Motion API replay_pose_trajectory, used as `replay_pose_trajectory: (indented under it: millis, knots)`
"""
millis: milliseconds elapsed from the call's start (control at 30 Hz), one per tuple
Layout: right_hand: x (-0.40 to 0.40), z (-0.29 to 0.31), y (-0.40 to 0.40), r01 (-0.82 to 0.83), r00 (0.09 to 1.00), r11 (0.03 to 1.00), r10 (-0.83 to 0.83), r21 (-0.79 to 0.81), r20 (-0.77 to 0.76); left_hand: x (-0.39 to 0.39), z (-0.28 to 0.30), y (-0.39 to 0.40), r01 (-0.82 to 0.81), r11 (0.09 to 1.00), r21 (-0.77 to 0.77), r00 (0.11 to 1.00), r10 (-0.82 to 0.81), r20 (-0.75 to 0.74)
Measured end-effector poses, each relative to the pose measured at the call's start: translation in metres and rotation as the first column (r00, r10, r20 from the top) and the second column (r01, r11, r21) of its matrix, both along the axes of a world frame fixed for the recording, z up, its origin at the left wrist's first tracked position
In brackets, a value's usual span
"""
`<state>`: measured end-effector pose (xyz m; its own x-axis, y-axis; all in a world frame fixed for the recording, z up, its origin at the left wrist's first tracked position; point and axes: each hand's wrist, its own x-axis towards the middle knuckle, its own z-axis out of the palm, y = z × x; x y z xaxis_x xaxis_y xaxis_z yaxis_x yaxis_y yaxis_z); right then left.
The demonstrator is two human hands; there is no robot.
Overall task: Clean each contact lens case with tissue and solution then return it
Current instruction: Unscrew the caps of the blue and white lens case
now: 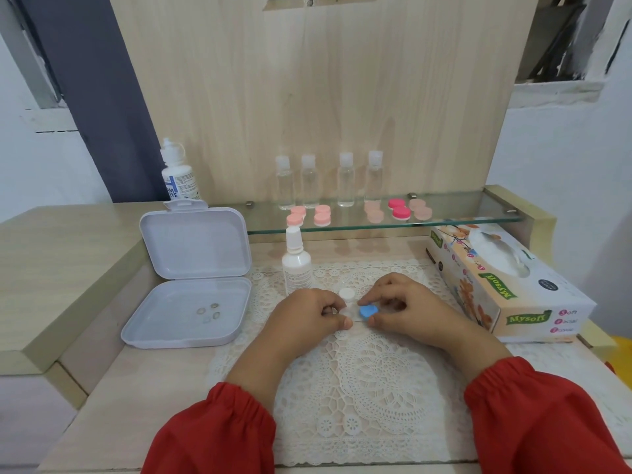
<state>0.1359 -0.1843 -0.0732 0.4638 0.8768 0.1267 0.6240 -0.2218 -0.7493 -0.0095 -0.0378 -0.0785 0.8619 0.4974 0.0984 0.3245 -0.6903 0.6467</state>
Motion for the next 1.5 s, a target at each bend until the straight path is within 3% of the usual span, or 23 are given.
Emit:
replay_pose_trajectory:
  millis: [200,533,767,967,1133,1300,1500]
  knots:
    - [0.000,-0.001,0.001,0.079,0.996,0.997,-0.078,-0.020,0.046,-0.002,0.001,-0.001,0.002,1.000,0.006,1.000,-0.002,-0.001]
    - [0.000,-0.001,0.000,0.012,0.997,0.999,-0.009,-0.032,0.072,-0.002,0.003,-0.003,0.004,1.000,-0.012,1.000,-0.004,-0.006]
    - [0.001,-0.003,0.001,0.067,0.997,0.996,-0.064,0.058,-0.048,-0.001,0.001,-0.001,0.001,1.000,-0.002,1.000,-0.001,-0.010]
    - [0.001,-0.004,0.002,0.043,0.999,0.999,-0.042,0.028,-0.018,-0.001,0.002,-0.002,0.005,1.000,0.015,1.000,-0.005,-0.011]
    - [0.001,-0.004,0.007,0.120,0.991,0.989,-0.114,0.080,-0.075,-0.001,0.003,-0.003,0.000,1.000,0.019,1.000,0.000,-0.020]
    - [0.006,-0.009,0.014,0.170,0.978,0.983,-0.177,0.076,0.113,-0.003,0.004,-0.005,0.001,0.999,0.048,1.000,0.000,-0.019]
    - [0.007,-0.012,0.015,0.145,0.978,0.987,-0.153,0.066,0.145,-0.003,0.004,-0.007,0.004,0.999,0.052,1.000,-0.003,-0.024]
